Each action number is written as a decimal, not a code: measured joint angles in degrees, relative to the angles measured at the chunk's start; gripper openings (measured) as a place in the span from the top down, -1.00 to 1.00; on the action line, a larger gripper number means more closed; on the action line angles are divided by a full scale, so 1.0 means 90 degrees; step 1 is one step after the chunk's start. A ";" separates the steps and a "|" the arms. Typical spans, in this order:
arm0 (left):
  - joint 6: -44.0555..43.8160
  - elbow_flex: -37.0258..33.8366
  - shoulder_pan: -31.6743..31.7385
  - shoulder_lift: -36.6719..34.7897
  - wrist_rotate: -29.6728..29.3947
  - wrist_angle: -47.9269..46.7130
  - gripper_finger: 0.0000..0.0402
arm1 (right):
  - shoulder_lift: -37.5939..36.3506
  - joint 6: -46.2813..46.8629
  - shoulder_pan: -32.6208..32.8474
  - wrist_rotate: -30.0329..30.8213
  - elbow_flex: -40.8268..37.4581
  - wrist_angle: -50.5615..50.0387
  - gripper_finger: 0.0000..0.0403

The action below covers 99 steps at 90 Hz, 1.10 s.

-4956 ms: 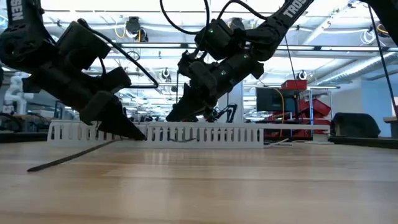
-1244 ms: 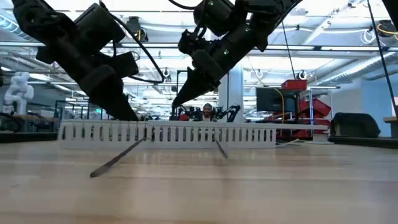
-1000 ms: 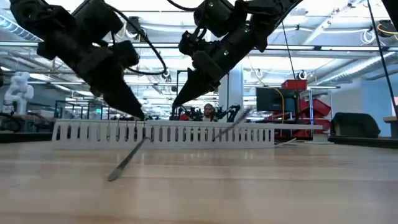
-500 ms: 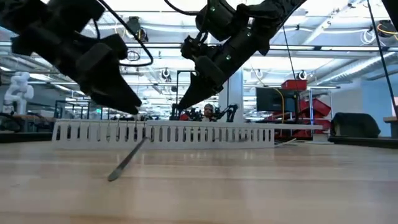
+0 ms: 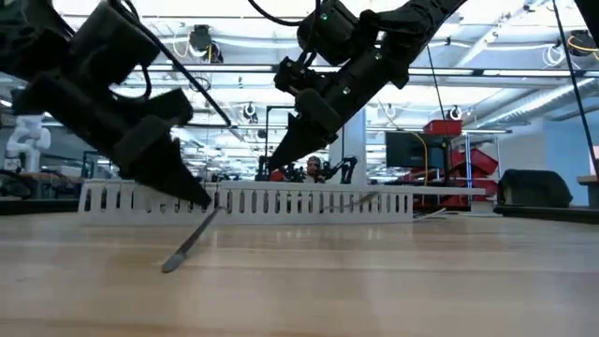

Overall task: Ziptie cables
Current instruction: Close the cable duct

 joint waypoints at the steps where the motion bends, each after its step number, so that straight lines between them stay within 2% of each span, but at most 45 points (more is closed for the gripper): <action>1: 0.0001 0.0000 0.0000 0.0046 0.0007 0.0026 -0.84 | 0.0000 0.0001 0.0000 -0.0003 0.0000 0.0007 1.00; 17: -0.0003 0.0005 -0.0002 0.0471 0.0045 0.0579 -0.78 | 0.0021 0.0214 0.0000 -0.0208 0.0000 0.0382 1.00; 39: 0.0029 0.0012 0.0000 0.0522 0.0048 0.0698 -0.40 | 0.0249 0.0295 0.0019 -0.0335 0.0000 0.0815 1.00; 50: 0.0132 0.0012 0.0000 0.0522 0.0048 0.0685 -0.28 | 0.0487 0.0515 0.0019 -0.0521 0.0000 0.0957 1.00; 61: 0.0177 0.0012 0.0004 0.0522 0.0048 0.0685 -0.25 | 0.0657 0.0607 0.0019 -0.0671 0.0002 0.1310 1.00; 99: 0.0356 0.0012 0.0041 0.0522 0.0080 0.0668 -0.24 | 0.0779 0.0706 0.0022 -0.0836 0.0000 0.1502 1.00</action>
